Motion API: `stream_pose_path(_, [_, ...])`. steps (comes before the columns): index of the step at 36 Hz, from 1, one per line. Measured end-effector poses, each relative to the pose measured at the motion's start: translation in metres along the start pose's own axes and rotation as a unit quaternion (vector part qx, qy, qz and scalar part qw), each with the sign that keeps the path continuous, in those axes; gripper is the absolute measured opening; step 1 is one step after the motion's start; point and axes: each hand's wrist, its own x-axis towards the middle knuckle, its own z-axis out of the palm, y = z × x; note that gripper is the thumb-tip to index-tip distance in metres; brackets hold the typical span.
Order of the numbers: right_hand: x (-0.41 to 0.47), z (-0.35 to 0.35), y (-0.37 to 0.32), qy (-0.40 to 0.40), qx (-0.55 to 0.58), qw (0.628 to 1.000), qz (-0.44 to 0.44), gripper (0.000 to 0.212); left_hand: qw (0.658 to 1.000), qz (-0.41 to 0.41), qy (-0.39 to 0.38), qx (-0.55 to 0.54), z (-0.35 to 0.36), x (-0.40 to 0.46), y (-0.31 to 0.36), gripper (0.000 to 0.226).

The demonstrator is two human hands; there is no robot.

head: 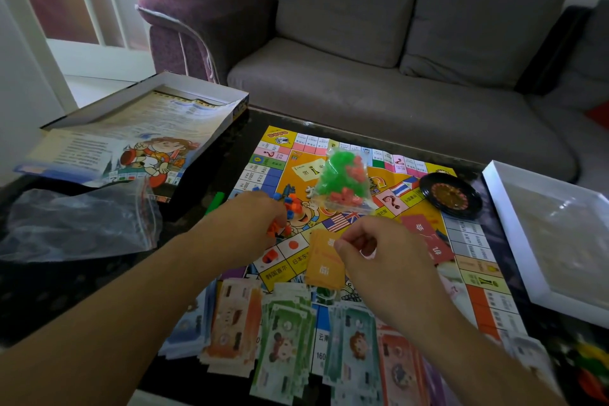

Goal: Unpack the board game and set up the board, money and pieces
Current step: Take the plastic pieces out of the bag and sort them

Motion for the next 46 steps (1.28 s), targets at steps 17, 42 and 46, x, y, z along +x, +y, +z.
stream_pose_path(17, [0.003,-0.003,-0.001,-0.007,0.101,0.994,0.027,0.010,0.980,-0.060,0.141,-0.128,0.011,0.003,0.001,0.007])
stream_pose_path(42, [0.002,-0.031,-0.011,0.041,0.411,0.910,0.009,0.004,0.703,-0.022,0.021,-0.711,-0.030,-0.040,0.055,0.014])
stream_pose_path(46, [0.002,-0.030,-0.010,0.046,0.400,0.915,0.016,0.005,0.707,-0.020,0.028,-0.706,-0.031,-0.041,0.059,0.013])
